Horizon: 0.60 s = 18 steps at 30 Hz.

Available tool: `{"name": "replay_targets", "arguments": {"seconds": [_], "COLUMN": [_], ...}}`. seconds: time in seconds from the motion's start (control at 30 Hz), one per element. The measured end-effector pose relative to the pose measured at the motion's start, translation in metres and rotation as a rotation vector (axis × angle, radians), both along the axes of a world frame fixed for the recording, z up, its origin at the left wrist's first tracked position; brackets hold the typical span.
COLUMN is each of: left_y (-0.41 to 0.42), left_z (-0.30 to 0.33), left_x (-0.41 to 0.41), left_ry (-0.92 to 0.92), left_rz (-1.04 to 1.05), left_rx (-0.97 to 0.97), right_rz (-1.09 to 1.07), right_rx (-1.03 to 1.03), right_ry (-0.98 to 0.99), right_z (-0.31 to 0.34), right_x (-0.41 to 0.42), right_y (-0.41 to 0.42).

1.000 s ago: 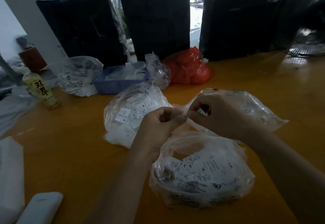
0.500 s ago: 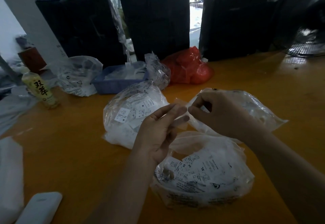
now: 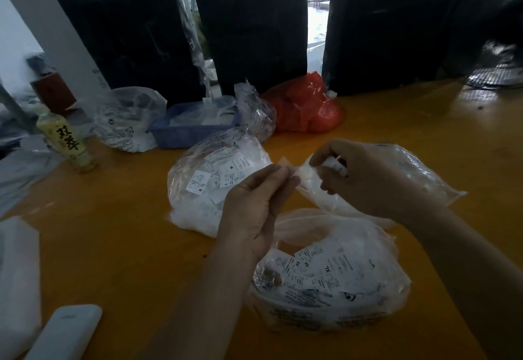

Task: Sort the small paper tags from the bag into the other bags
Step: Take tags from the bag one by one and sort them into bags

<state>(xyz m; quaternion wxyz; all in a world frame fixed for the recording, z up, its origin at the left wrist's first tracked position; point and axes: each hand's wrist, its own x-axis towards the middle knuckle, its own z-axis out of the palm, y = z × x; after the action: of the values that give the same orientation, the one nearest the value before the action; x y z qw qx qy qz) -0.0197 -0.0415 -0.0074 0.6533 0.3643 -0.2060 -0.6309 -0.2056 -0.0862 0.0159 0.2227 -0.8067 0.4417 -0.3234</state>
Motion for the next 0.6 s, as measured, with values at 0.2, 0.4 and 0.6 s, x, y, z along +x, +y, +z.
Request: {"name": "replay_targets", "arguments": {"seconds": [0.2, 0.4, 0.6], "left_y": [0.000, 0.002, 0.003], "left_z": [-0.001, 0.000, 0.002], "left_x": [0.001, 0.001, 0.002], "left_ry": [-0.034, -0.016, 0.016], "left_rz": [0.002, -0.010, -0.031], "left_rx": [-0.034, -0.041, -0.050], "right_rz": [-0.068, -0.059, -0.064], "right_rx": [0.038, -0.002, -0.016], "right_ry": [-0.243, -0.223, -0.203], "right_z": [0.009, 0.014, 0.016], "right_x": [0.000, -0.002, 0.000], "right_y": [0.002, 0.007, 0.011]}}
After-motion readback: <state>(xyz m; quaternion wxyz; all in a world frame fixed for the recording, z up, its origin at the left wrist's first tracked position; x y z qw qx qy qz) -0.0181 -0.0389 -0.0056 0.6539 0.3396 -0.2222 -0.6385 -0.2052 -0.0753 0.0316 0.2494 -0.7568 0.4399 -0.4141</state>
